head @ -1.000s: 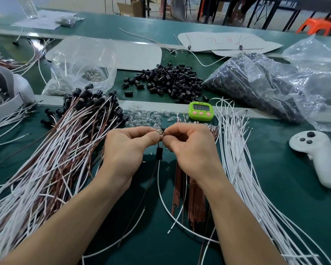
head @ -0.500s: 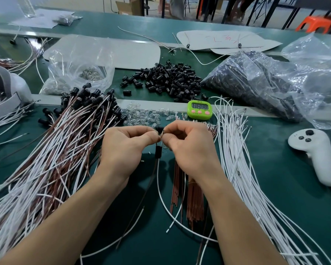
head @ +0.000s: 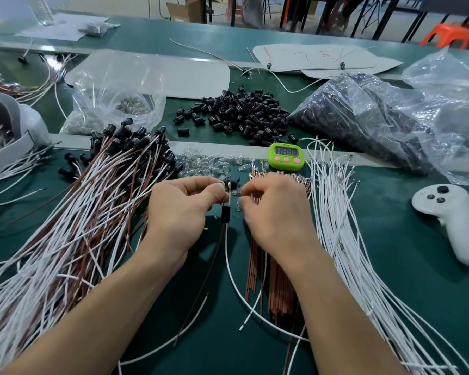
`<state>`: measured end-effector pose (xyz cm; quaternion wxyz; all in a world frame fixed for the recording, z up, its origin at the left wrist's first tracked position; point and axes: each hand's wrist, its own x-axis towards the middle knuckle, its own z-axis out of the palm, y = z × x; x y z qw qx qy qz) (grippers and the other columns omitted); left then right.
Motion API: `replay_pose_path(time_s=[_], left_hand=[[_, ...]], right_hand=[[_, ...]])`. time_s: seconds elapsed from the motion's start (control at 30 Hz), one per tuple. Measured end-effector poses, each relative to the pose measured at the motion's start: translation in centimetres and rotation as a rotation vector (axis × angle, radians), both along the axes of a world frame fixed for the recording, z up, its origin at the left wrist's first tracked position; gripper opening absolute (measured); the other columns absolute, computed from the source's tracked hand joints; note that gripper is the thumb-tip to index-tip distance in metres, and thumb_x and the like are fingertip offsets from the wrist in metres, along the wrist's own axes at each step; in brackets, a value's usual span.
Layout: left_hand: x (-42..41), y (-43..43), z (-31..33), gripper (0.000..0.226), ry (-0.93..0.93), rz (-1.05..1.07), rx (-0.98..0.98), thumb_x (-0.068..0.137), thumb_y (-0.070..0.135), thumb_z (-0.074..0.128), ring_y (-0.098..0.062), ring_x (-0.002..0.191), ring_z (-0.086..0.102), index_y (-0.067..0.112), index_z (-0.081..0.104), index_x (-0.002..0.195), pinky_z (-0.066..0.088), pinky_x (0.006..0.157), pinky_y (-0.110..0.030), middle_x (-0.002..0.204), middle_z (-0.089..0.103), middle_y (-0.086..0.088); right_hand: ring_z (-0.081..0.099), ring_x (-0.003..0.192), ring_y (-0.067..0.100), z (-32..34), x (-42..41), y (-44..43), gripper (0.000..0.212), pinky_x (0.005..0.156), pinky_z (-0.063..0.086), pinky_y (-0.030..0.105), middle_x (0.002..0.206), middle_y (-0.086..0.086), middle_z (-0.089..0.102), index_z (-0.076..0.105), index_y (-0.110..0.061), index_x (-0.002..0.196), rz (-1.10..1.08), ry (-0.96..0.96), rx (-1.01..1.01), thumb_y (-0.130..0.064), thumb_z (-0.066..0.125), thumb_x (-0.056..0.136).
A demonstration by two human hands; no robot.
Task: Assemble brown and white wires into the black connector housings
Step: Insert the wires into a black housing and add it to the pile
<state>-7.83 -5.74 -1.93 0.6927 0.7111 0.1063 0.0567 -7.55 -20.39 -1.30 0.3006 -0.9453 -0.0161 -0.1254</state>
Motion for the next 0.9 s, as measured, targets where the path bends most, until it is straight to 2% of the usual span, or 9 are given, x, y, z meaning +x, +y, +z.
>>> replay_pose_path(time_s=[0.1,0.23,0.3,0.33,0.4,0.47,0.53,0.77,0.9], left_hand=[[-0.1,0.0,0.0,0.013,-0.009,-0.009,-0.008,0.083,0.004,0.079,-0.005,0.062,0.069,0.014,0.078,0.074,0.049,0.060,-0.010,0.067,0.076,-0.003],[-0.1,0.1,-0.2,0.013,-0.018,-0.016,0.005,0.083,0.004,0.078,-0.005,0.062,0.069,0.014,0.079,0.074,0.049,0.061,-0.010,0.067,0.076,-0.003],[0.0,0.1,-0.3,0.015,-0.019,-0.015,0.013,0.083,0.005,0.079,-0.004,0.061,0.069,0.015,0.079,0.072,0.048,0.061,-0.009,0.067,0.076,-0.003],[0.1,0.2,-0.3,0.016,-0.021,-0.013,0.015,0.083,0.005,0.080,-0.004,0.061,0.069,0.017,0.079,0.071,0.048,0.061,-0.009,0.067,0.076,-0.002],[0.1,0.2,-0.4,0.018,-0.027,-0.016,0.044,0.083,0.008,0.081,-0.005,0.063,0.070,0.023,0.081,0.072,0.051,0.065,-0.013,0.068,0.077,0.000],[0.1,0.1,-0.5,0.021,-0.039,-0.044,0.103,0.083,0.011,0.082,-0.007,0.067,0.073,0.030,0.081,0.077,0.054,0.071,-0.018,0.069,0.077,0.002],[-0.1,0.0,-0.6,0.022,-0.058,-0.077,0.126,0.082,0.008,0.081,-0.006,0.065,0.074,0.030,0.081,0.076,0.053,0.066,-0.013,0.068,0.077,0.003],[-0.1,0.2,-0.7,0.025,-0.109,-0.121,0.165,0.083,0.008,0.081,-0.008,0.065,0.074,0.033,0.081,0.077,0.053,0.066,-0.013,0.068,0.077,0.003],[0.0,0.3,-0.8,0.027,-0.119,-0.120,0.170,0.082,0.009,0.082,-0.008,0.066,0.074,0.035,0.081,0.076,0.054,0.068,-0.013,0.069,0.077,0.004]], right_hand=[[0.052,0.107,0.021,-0.5,0.0,0.3,0.023,0.099,0.029,0.035,0.104,-0.005,0.070,0.077,-0.030,0.111,0.017,0.025,-0.211,-0.039,0.074,0.090],[0.054,0.101,0.019,-0.4,0.0,0.1,0.012,0.095,0.030,0.033,0.094,-0.007,0.072,0.079,-0.031,0.098,0.047,0.011,-0.151,-0.034,0.079,0.087],[0.062,0.089,0.015,-0.3,0.1,-0.2,0.006,0.094,0.044,0.032,0.082,-0.011,0.072,0.078,-0.028,0.087,0.053,0.042,-0.016,-0.028,0.082,0.083],[0.064,0.079,0.009,-0.2,0.1,-0.3,0.007,0.085,0.050,0.028,0.075,-0.013,0.071,0.078,-0.026,0.081,0.044,0.067,0.092,-0.026,0.084,0.081],[0.060,0.059,0.001,-0.2,0.5,-0.6,0.014,0.062,0.047,0.016,0.063,-0.015,0.067,0.073,-0.024,0.072,-0.008,0.074,0.336,-0.024,0.086,0.079],[0.053,0.053,0.002,-0.1,0.8,-0.9,0.017,0.054,0.044,0.019,0.059,-0.011,0.064,0.069,-0.022,0.071,-0.035,0.034,0.529,-0.022,0.083,0.080],[0.055,0.056,0.010,0.1,0.9,-1.0,0.016,0.057,0.046,0.030,0.058,-0.006,0.063,0.066,-0.021,0.075,0.022,0.033,0.626,-0.019,0.080,0.083],[0.068,0.060,0.028,0.0,0.7,-1.4,0.019,0.061,0.059,0.045,0.063,-0.001,0.073,0.066,-0.020,0.077,0.137,0.115,0.570,-0.015,0.082,0.084],[0.067,0.055,0.023,0.4,0.6,-1.9,0.021,0.057,0.057,0.039,0.062,0.002,0.072,0.065,-0.017,0.073,0.199,0.153,0.492,-0.009,0.082,0.082]])
